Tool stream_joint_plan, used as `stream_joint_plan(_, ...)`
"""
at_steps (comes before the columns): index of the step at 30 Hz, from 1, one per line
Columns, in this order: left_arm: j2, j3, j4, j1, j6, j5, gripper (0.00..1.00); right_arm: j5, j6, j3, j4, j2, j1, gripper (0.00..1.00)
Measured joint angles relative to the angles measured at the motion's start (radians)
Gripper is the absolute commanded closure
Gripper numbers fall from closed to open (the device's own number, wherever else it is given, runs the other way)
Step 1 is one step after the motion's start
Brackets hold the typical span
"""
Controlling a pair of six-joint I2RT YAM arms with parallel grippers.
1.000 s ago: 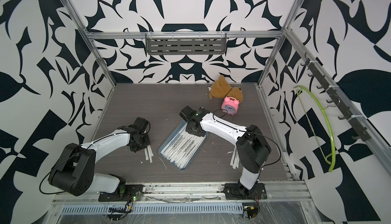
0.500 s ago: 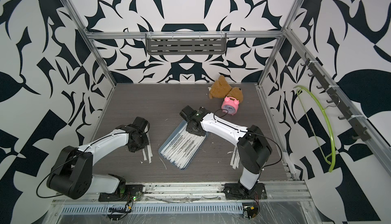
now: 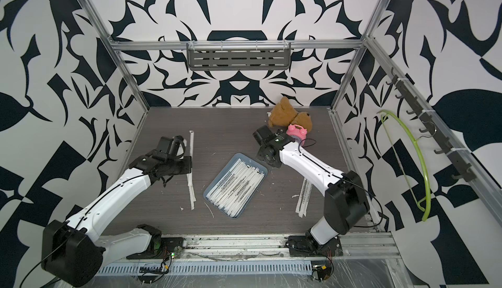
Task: Put the straws into the storage box
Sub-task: Pick up the straw from the center of the board, then place the straw in the storage box.
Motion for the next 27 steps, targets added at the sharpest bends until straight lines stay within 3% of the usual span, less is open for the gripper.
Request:
stream_joint_plan(3, 0.086, 0.08, 0.018, -0.142, 0.131, 0.115, 1.0, 0.008, -0.012, -0.014, -0.005, -0.044, -0.037, 0.76)
stream_joint_plan(5, 0.171, 0.124, 0.022, -0.168, 0.19, 0.162, 1.0, 0.011, -0.017, -0.027, -0.007, -0.063, -0.044, 0.76)
stream_joint_plan(11, 0.356, 0.15, -0.032, -0.165, 0.288, 0.207, 1.0, 0.01, -0.019, -0.059, -0.012, -0.08, -0.045, 0.76)
stream_joint_plan(27, 0.565, 0.227, -0.145, -0.201, 0.326, 0.167, 1.0, -0.013, -0.019, -0.066, 0.0, -0.047, -0.045, 0.76)
